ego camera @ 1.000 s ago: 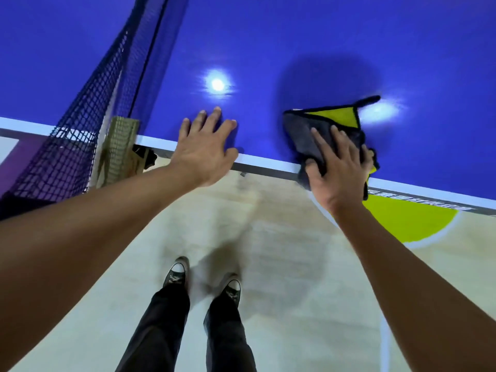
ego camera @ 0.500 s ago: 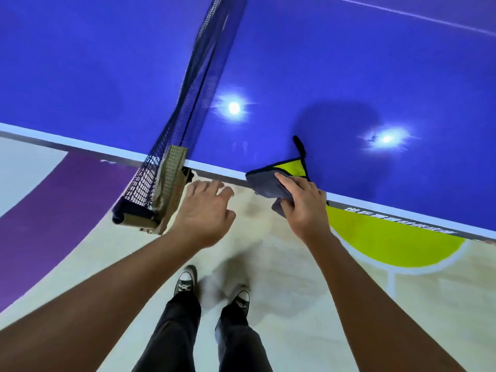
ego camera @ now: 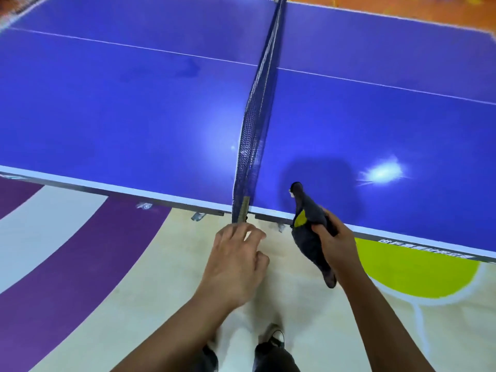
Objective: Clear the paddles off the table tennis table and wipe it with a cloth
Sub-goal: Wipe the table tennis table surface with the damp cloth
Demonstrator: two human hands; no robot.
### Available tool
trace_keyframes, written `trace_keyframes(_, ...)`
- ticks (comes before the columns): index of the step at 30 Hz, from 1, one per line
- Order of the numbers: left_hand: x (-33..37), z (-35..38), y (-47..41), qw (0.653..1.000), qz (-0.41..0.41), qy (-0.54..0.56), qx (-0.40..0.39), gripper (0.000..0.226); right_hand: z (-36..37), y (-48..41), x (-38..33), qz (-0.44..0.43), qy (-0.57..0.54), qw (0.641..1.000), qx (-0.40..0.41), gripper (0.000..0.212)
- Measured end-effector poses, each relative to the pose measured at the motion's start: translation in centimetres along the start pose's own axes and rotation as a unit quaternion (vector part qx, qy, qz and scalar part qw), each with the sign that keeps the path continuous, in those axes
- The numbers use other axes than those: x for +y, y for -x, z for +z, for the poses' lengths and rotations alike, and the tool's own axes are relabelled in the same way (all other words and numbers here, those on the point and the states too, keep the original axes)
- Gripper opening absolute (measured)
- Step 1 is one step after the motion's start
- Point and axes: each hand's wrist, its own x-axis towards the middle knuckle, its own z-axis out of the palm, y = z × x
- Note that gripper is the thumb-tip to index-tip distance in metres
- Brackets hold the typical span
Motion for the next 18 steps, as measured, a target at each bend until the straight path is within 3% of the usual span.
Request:
trace_keyframes(6,-7.8,-5.5,2.6,0.999,0.004,-0.012,0.03,0.051,7.5,2.2,-5.5,-0.007,-0.079,0.995,0.059,0.036)
trace_keyframes(12,-15.4,-7.4,2.3,0.998,-0.053,-0.021,0.025,0.048,15.8,1.6,-10.4,-0.076,-0.092,0.993,-0.005,0.038)
trace_keyframes(15,-17.9,-7.2,0.7,0.997,-0.073,-0.02,0.016,0.044,19.5,-0.2,-11.7,-0.079,-0.044,0.995,-0.031,0.036)
trace_keyframes(18,-20.3,-6.3,-1.8,0.995,-0.098,-0.026,0.006,0.033,23.3,-3.5,-11.8,-0.093,0.087,0.991,-0.032,0.041)
